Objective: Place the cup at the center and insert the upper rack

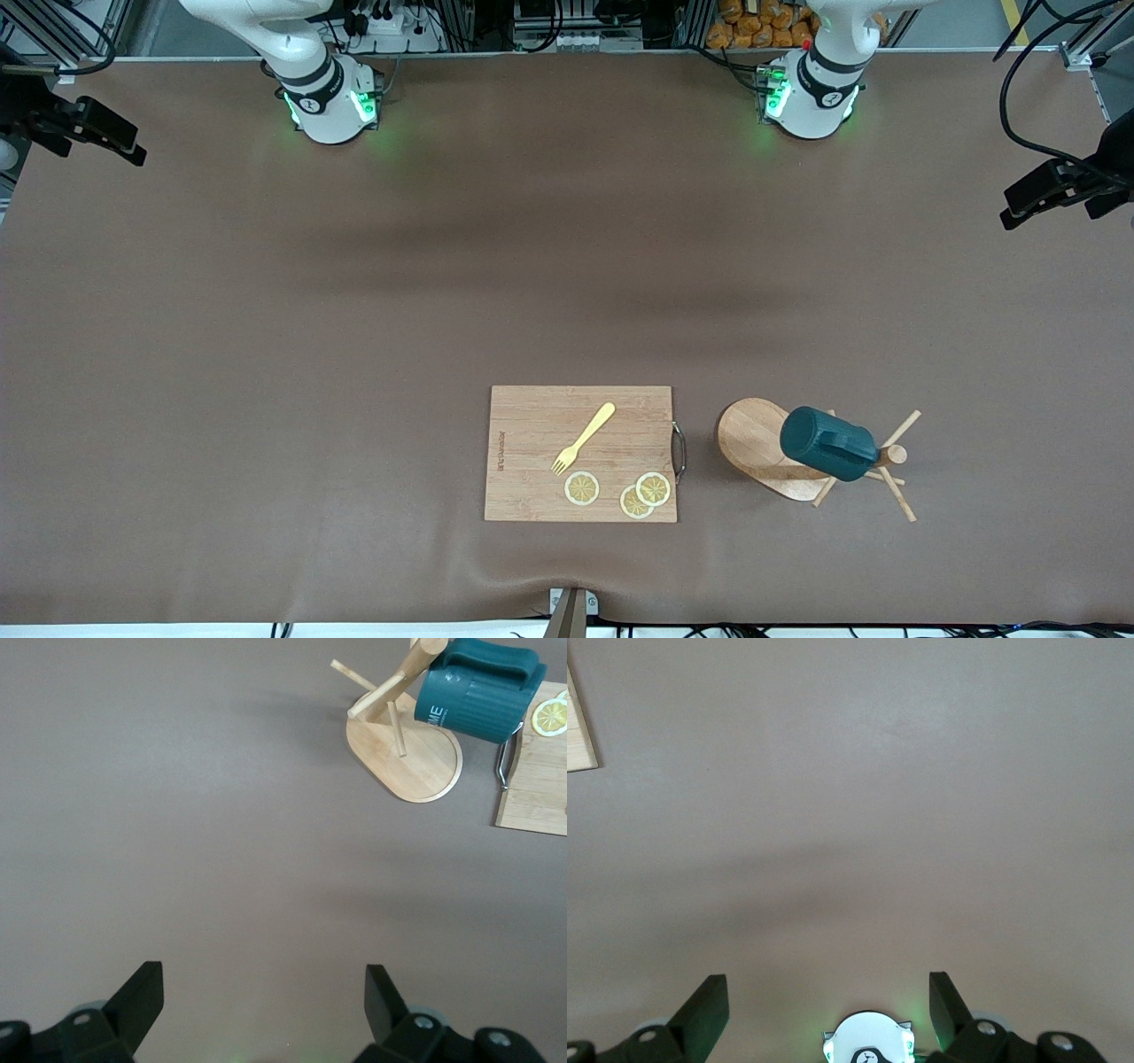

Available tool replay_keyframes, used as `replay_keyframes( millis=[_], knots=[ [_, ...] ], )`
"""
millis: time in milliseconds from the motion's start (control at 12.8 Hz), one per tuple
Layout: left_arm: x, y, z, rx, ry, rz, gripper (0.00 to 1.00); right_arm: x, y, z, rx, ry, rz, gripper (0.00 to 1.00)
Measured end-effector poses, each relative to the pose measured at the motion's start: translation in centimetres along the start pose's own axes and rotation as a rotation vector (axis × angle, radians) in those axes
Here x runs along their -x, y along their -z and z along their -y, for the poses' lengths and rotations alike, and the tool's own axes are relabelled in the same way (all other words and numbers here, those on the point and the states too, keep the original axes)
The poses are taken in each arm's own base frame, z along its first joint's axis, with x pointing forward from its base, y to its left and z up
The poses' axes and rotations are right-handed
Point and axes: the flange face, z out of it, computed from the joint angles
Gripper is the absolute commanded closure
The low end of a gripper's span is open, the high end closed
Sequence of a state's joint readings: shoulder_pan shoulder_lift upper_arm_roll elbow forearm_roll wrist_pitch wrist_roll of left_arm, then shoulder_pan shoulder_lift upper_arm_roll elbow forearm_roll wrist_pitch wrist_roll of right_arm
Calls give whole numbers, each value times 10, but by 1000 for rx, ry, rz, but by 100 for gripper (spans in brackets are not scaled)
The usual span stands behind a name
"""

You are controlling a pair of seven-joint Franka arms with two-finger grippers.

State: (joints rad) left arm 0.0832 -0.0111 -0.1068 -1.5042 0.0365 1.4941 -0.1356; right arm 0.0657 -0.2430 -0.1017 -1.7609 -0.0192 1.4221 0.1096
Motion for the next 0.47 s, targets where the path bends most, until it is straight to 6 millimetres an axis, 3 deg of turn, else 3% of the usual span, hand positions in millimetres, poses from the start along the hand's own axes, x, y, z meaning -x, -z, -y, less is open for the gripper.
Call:
replay_keyframes(
  millis=[469],
  knots=[
    [0, 0, -1, 0, -1, -1, 0, -2, 2, -11, -21, 3, -15, 0]
  ],
)
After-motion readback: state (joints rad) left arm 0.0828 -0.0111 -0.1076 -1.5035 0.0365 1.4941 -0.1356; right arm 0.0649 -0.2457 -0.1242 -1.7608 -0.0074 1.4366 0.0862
